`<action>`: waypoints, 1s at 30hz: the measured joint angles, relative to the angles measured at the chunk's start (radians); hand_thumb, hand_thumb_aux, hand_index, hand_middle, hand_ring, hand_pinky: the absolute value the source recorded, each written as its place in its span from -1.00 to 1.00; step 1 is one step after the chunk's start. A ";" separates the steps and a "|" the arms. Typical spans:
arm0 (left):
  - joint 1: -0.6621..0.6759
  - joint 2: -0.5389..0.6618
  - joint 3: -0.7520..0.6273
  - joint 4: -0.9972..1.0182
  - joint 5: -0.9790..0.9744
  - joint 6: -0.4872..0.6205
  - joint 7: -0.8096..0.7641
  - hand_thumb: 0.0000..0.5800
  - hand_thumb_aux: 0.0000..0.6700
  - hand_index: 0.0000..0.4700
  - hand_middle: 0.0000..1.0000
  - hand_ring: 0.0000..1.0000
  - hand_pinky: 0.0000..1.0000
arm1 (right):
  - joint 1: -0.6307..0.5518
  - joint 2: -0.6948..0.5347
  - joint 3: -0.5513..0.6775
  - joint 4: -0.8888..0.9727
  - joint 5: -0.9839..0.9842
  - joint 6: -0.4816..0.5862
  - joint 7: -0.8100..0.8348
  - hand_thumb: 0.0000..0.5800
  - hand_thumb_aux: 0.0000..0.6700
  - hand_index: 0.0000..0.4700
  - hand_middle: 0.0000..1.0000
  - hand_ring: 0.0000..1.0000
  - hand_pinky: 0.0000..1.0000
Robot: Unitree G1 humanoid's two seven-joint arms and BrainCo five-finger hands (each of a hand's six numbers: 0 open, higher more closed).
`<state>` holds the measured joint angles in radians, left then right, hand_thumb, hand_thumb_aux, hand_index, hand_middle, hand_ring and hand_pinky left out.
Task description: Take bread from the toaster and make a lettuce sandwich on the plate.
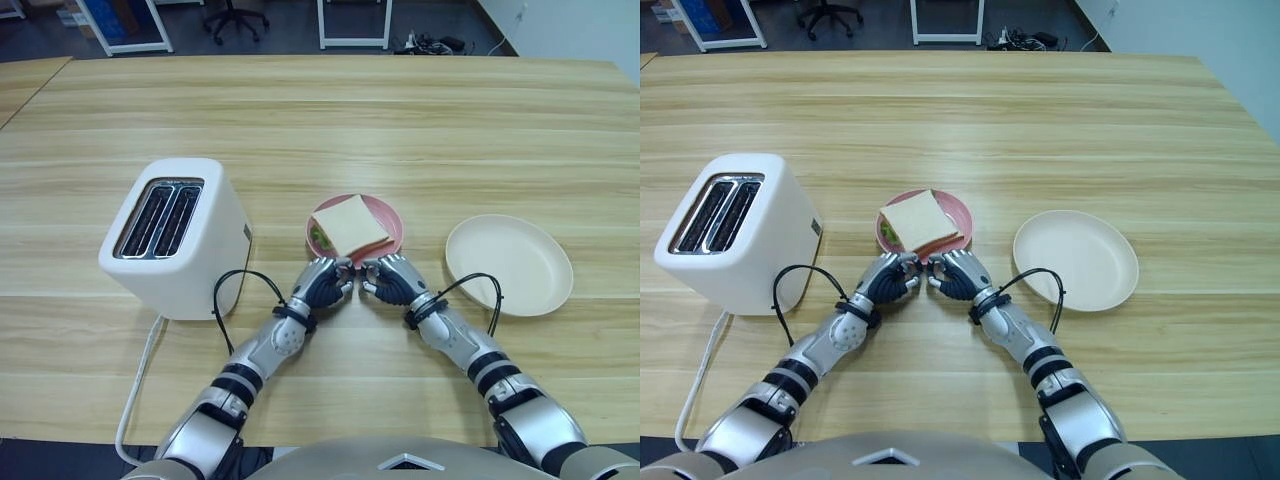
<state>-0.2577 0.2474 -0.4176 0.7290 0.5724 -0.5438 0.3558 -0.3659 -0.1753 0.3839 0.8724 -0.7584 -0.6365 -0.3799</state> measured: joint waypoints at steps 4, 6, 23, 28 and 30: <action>-0.038 -0.013 -0.001 0.074 -0.001 -0.015 0.058 1.00 0.98 0.98 0.56 0.56 0.56 | -0.041 0.001 0.011 0.096 0.035 -0.053 -0.011 1.00 1.00 1.00 1.00 1.00 1.00; -0.037 -0.011 -0.001 0.084 -0.002 -0.073 0.086 -0.67 -0.83 -0.83 -1.00 -1.00 -1.00 | -0.045 -0.004 0.013 0.112 0.043 -0.104 -0.059 0.51 0.01 0.01 -0.36 -0.36 -0.36; 0.215 -0.140 0.240 -0.229 -0.164 -0.389 0.262 -1.00 -1.00 -1.00 -1.00 -1.00 -1.00 | 0.182 -0.014 -0.168 -0.200 0.198 -0.373 -0.348 -1.00 -1.00 -1.00 -1.00 -1.00 -1.00; 0.243 -0.191 0.248 -0.265 -0.034 -0.286 0.352 -1.00 -1.00 -1.00 -1.00 -1.00 -1.00 | 0.196 -0.004 -0.177 -0.202 0.250 -0.379 -0.277 -1.00 -1.00 -1.00 -1.00 -1.00 -1.00; 0.263 -0.201 0.234 -0.289 -0.014 -0.250 0.354 -1.00 -1.00 -1.00 -1.00 -1.00 -1.00 | 0.196 -0.005 -0.177 -0.200 0.252 -0.394 -0.255 -1.00 -1.00 -1.00 -1.00 -1.00 -1.00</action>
<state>0.0053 0.0466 -0.1838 0.4397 0.5586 -0.7934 0.7096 -0.1698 -0.1806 0.2067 0.6721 -0.5069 -1.0309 -0.6348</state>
